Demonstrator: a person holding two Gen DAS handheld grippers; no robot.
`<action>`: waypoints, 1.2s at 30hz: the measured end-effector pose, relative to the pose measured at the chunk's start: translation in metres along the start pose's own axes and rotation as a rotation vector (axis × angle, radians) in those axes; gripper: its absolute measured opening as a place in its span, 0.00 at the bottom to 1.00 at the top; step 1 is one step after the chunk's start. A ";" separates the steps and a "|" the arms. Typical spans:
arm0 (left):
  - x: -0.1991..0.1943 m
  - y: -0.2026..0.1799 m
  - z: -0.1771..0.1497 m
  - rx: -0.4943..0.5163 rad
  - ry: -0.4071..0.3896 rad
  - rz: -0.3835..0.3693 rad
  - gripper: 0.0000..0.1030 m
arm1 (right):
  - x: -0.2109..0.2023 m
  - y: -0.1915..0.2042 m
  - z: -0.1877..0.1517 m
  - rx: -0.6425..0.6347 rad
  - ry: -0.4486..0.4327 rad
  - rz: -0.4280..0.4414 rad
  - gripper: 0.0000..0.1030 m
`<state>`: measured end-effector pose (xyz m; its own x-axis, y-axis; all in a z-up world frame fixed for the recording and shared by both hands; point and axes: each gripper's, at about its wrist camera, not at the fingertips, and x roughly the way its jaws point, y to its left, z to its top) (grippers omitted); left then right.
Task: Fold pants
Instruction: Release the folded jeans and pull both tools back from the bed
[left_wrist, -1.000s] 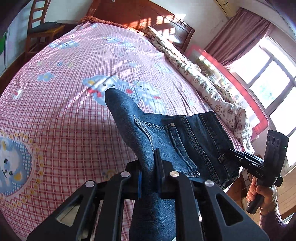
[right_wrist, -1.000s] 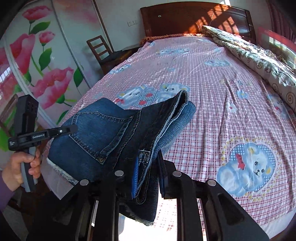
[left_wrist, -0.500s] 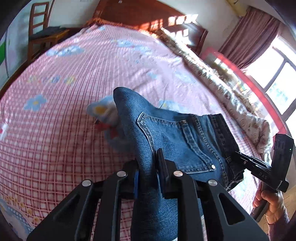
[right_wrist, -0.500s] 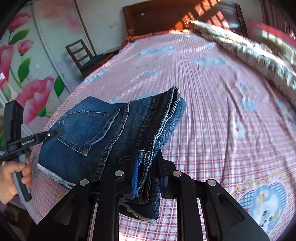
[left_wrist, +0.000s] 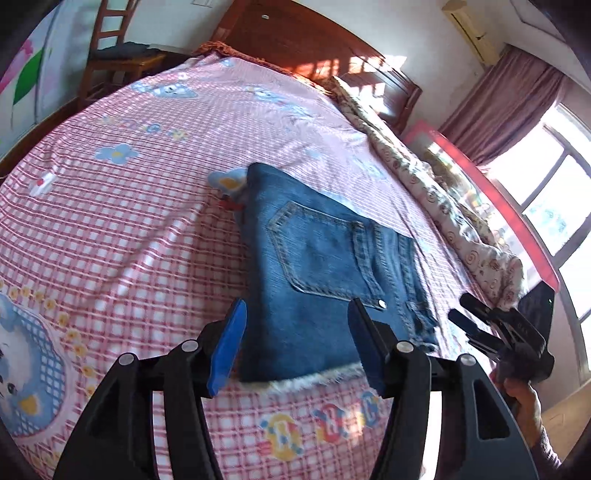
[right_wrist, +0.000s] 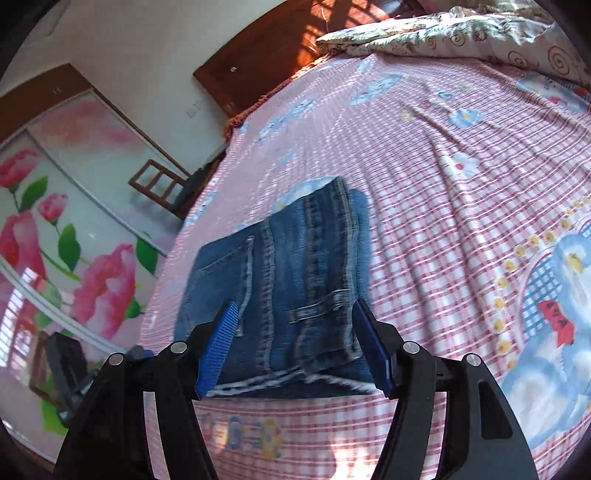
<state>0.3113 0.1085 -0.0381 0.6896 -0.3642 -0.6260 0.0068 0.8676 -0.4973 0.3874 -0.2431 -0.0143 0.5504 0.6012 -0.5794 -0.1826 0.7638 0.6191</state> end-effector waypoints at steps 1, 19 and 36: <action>0.004 -0.006 -0.005 0.005 0.022 -0.023 0.57 | 0.004 0.004 -0.003 0.014 0.007 0.026 0.62; 0.003 -0.021 -0.051 0.006 0.075 0.125 0.90 | -0.035 -0.020 -0.075 0.159 0.175 -0.050 0.82; -0.077 -0.069 -0.141 0.154 0.008 0.464 0.98 | -0.092 -0.008 -0.179 0.080 0.259 -0.108 0.82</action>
<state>0.1551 0.0290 -0.0403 0.6394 0.0701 -0.7656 -0.1920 0.9788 -0.0707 0.1923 -0.2621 -0.0607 0.3346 0.5653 -0.7540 -0.0640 0.8119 0.5803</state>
